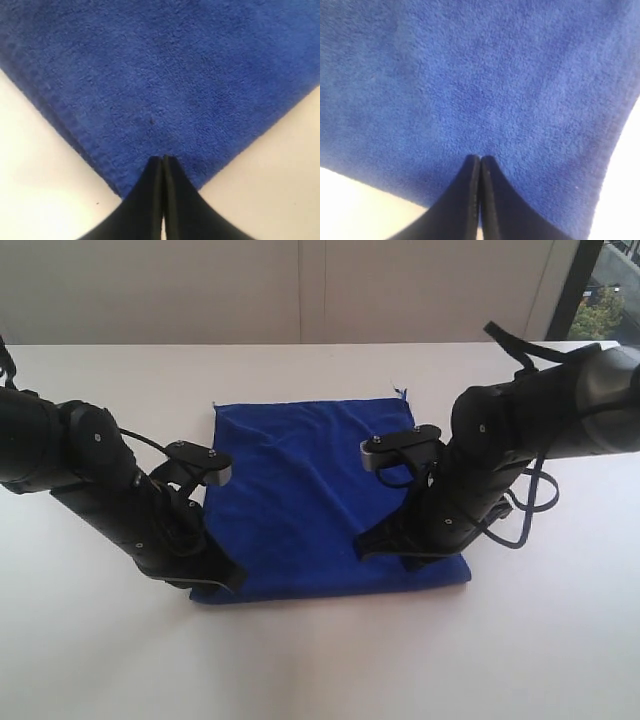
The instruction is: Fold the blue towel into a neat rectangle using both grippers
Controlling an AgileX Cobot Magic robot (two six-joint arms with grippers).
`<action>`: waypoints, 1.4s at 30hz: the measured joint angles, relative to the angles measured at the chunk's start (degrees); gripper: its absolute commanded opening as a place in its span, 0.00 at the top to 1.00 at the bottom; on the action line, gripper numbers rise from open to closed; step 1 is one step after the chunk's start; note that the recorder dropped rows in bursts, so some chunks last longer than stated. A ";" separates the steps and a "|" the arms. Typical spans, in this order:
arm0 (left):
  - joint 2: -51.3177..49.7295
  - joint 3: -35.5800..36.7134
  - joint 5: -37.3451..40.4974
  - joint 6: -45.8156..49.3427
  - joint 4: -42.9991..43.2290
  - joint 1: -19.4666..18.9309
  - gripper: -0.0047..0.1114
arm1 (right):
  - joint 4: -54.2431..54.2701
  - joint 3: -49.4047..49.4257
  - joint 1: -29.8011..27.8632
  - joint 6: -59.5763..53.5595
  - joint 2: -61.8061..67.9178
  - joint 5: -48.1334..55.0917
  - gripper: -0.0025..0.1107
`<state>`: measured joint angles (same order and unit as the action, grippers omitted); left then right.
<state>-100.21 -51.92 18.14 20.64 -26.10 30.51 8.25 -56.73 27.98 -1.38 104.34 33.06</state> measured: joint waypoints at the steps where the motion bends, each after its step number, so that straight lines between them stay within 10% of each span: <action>1: 0.00 0.00 0.00 0.00 0.00 0.00 0.96 | -0.04 0.00 0.00 0.00 -0.42 -0.02 0.98; 42: -1.67 -0.10 0.30 -0.68 0.09 0.00 0.96 | -20.02 0.00 -0.59 15.39 1.55 6.87 0.98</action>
<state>-101.87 -52.03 18.44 19.96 -26.01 30.51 -11.77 -56.73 27.38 14.01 105.89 39.93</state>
